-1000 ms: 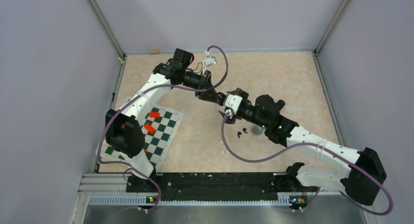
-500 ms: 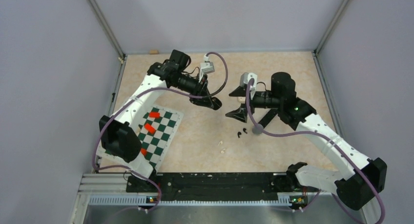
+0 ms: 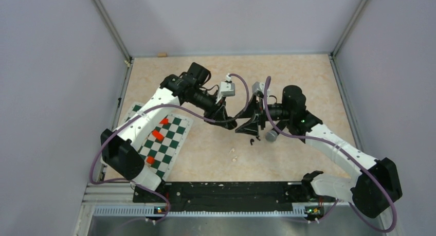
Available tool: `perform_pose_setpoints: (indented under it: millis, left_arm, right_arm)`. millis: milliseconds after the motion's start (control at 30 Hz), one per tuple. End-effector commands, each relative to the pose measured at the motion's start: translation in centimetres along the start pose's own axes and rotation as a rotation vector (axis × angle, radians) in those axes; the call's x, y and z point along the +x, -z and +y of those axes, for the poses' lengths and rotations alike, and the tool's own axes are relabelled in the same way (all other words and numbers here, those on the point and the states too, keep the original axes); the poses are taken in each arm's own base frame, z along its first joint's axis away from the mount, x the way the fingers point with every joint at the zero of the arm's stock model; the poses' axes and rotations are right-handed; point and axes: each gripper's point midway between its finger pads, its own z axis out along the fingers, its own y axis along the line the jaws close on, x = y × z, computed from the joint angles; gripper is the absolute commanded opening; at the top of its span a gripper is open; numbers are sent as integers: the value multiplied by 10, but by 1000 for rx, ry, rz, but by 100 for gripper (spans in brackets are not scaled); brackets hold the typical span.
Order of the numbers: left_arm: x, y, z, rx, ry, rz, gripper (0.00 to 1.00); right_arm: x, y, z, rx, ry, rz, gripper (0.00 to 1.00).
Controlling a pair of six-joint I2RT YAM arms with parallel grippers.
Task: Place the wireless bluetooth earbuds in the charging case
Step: Pick up the charging case at the center of the board.
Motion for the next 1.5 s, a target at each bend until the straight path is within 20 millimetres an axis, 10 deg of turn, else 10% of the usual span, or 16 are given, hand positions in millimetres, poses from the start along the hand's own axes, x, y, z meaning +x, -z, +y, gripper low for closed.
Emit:
perform_pose_setpoints:
  millis: [0,333,1467]
  left_arm:
    - [-12,6,1,-32,-66,-12,0]
    - [-11,7,7,-69,-105,-18,0]
    - [-18,-6,-6,22,-90,-65,0]
  right_arm:
    - [-7,0,4,-25,30,-48,65]
    - [-29,8,7,7,66,-99,61]
    - [6,-8,-8,-22,23,-59,41]
